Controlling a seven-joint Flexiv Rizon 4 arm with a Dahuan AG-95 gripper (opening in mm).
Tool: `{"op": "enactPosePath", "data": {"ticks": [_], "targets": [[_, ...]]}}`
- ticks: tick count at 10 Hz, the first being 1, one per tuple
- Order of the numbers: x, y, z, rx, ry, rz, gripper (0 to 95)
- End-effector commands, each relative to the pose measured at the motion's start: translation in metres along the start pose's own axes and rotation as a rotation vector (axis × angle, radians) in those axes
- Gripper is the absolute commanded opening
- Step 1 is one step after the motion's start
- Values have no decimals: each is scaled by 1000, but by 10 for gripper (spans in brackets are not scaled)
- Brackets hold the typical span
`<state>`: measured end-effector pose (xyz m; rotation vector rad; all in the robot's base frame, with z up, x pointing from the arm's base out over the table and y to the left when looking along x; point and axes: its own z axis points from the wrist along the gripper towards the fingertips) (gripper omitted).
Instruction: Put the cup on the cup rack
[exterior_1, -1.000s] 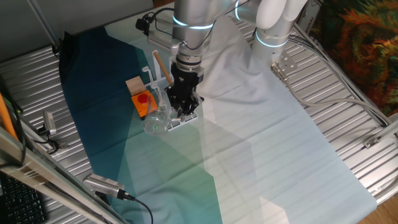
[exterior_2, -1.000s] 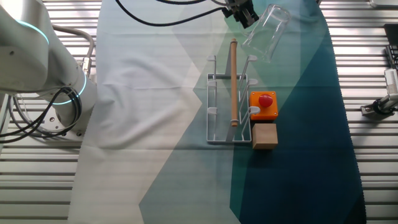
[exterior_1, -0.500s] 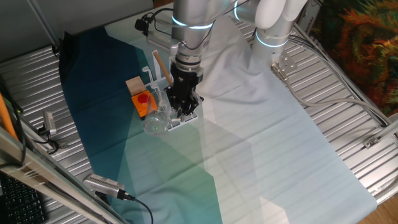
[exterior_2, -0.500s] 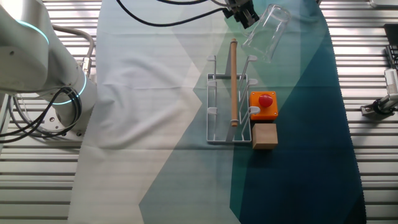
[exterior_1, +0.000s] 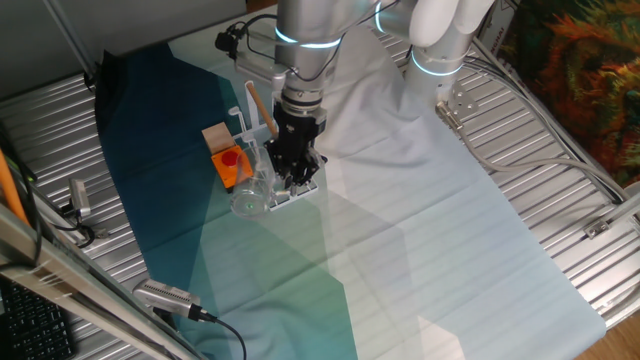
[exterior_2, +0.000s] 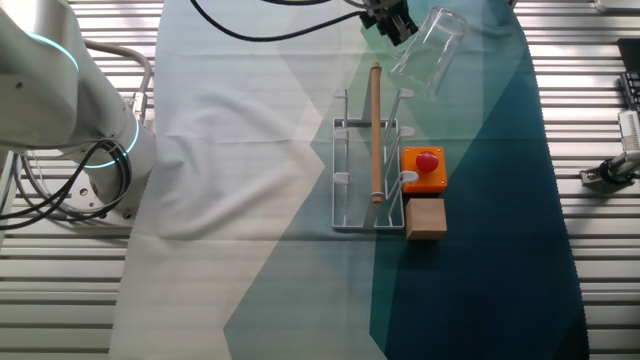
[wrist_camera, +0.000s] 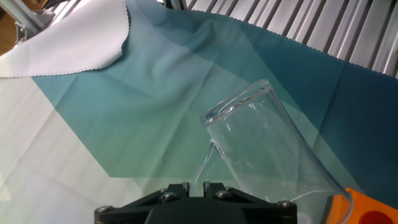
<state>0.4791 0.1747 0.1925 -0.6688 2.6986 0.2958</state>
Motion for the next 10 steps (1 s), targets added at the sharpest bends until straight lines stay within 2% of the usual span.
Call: {"op": "enactPosePath", "data": {"ticks": [1, 4, 10], "targets": [[-1, 0, 0, 2, 5, -1, 0], [-1, 0, -1, 10, 2, -1, 0], [-8, 1, 0, 35, 17, -3, 0]]}}
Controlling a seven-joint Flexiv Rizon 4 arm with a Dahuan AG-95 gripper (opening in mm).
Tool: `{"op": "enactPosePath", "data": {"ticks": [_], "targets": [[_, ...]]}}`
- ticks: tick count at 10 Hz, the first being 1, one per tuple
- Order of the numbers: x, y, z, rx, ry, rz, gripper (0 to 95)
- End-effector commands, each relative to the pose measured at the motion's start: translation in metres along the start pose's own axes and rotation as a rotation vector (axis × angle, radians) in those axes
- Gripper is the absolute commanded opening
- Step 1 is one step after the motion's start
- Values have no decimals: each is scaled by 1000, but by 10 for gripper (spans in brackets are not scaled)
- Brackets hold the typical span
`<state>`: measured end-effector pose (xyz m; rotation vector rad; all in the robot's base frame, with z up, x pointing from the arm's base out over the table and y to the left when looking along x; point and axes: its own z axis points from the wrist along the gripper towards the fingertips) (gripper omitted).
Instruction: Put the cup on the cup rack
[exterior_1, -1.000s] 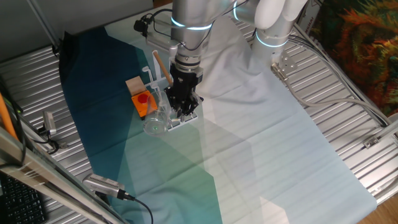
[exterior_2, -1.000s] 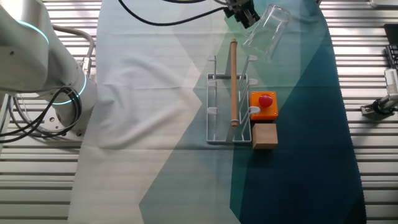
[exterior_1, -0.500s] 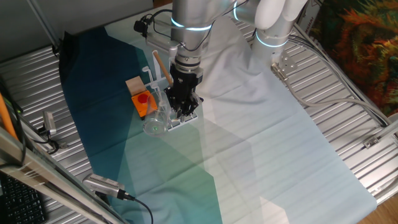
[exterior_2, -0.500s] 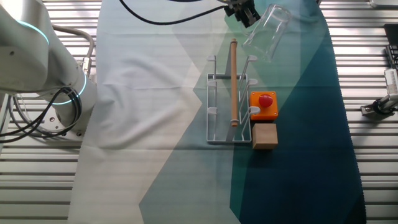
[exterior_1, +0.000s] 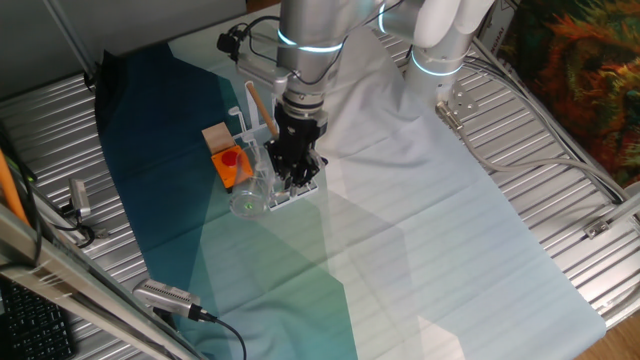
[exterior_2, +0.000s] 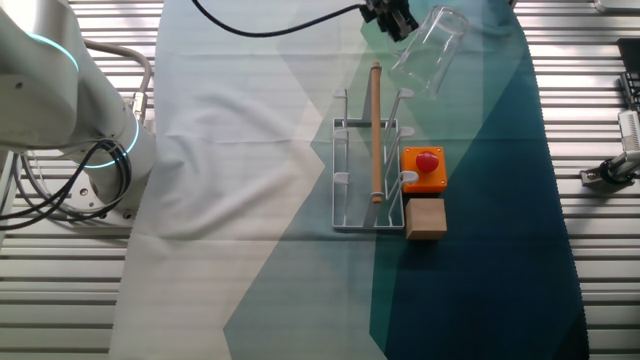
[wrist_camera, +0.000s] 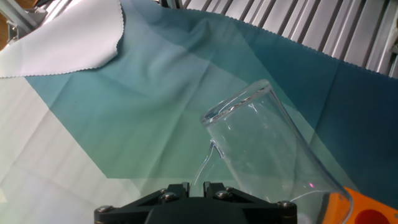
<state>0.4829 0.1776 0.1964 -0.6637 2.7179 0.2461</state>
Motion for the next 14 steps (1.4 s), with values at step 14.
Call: {"op": "enactPosePath", "data": {"ticks": [14], "targets": [[-17, -1, 10, 38, 26, -42, 0]]}}
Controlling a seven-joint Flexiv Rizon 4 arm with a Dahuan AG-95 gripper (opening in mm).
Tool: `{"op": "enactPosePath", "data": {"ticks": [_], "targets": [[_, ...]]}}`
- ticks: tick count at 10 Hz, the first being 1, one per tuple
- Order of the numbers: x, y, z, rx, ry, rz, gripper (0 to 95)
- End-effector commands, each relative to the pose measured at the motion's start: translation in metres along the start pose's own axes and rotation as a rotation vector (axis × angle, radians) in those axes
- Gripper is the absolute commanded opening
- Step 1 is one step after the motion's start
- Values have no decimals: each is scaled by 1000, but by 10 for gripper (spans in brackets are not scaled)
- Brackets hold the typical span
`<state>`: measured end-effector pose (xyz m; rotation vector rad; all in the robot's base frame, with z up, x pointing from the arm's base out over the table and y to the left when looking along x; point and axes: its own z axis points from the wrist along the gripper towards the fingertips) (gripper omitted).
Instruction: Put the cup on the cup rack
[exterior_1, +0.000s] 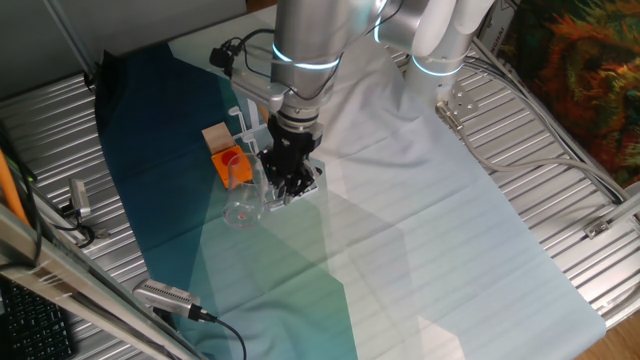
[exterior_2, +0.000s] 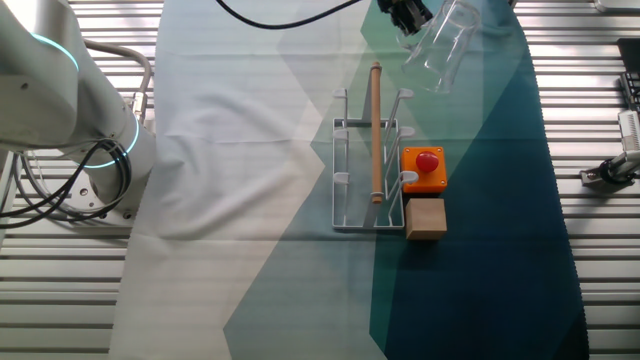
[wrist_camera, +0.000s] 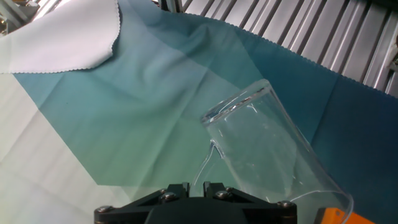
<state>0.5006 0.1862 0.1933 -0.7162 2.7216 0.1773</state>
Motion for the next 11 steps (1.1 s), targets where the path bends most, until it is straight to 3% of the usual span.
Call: {"op": "enactPosePath", "data": {"ticks": [1, 8, 11], "targets": [[0, 0, 0, 1, 0, 0, 0], [3, -1, 1, -18, -41, 17, 0], [13, -3, 3, -26, -58, 22, 0]]}}
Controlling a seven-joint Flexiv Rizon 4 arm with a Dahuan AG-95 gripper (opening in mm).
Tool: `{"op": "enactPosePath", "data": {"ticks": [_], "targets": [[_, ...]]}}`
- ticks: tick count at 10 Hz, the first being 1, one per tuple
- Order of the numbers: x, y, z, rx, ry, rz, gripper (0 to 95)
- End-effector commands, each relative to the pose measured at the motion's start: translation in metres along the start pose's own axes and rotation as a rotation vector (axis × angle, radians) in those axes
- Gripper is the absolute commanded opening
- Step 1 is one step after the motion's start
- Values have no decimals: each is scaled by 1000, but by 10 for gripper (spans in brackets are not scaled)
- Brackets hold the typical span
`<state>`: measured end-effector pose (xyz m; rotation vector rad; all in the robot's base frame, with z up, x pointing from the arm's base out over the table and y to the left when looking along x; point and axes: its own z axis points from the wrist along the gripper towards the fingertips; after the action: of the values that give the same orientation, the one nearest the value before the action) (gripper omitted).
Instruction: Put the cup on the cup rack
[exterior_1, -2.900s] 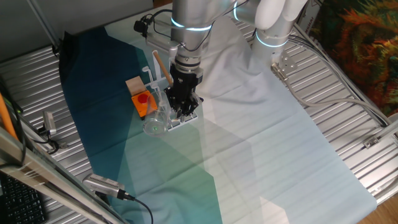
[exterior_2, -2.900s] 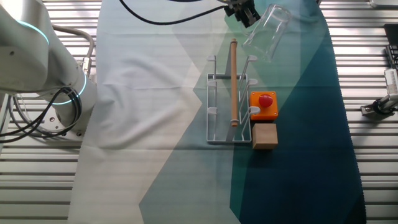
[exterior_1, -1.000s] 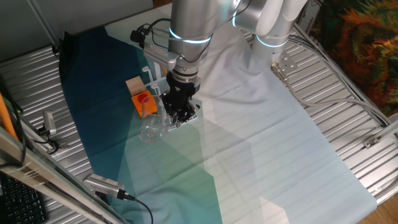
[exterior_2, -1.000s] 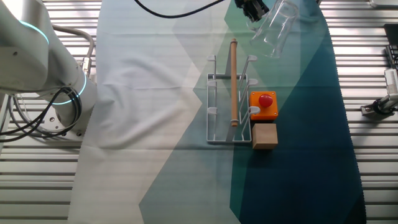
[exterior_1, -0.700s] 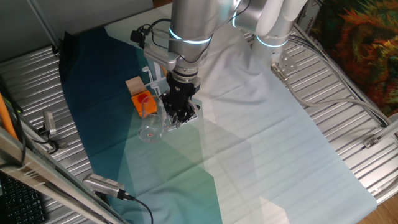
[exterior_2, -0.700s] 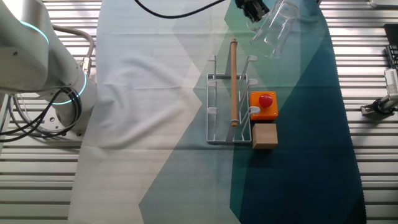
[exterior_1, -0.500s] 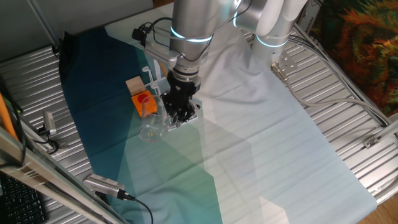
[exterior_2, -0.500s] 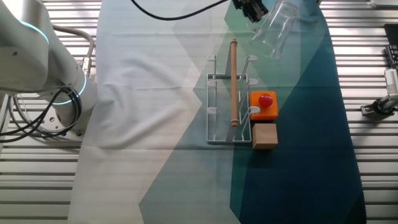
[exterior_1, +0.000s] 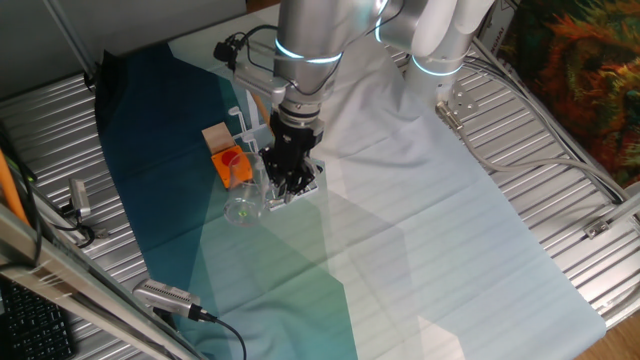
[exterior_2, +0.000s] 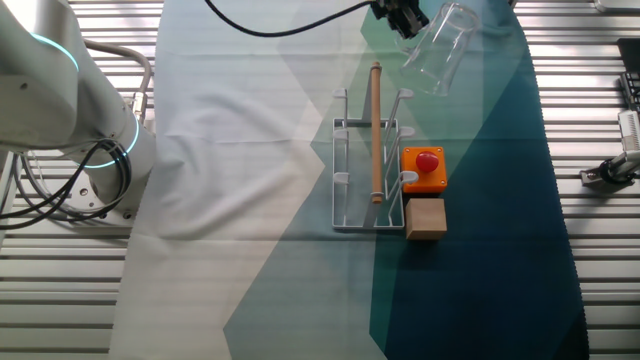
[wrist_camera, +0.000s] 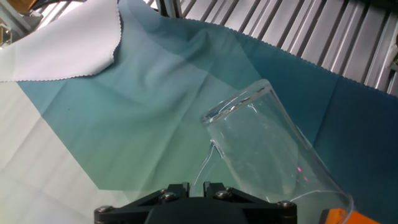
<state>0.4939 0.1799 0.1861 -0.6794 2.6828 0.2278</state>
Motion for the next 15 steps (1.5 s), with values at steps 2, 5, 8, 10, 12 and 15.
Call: {"op": "enactPosePath", "data": {"ticks": [2, 5, 8, 10, 12, 15], "targets": [[7, -1, 0, -4, -13, 3, 0], [9, -1, -1, -7, -14, 5, 0], [9, -1, -1, -8, -23, 5, 0], [9, -1, -1, -17, -46, 18, 0], [9, -1, -2, -21, -54, 26, 0], [9, -1, -2, -35, -73, 47, 0]]}}
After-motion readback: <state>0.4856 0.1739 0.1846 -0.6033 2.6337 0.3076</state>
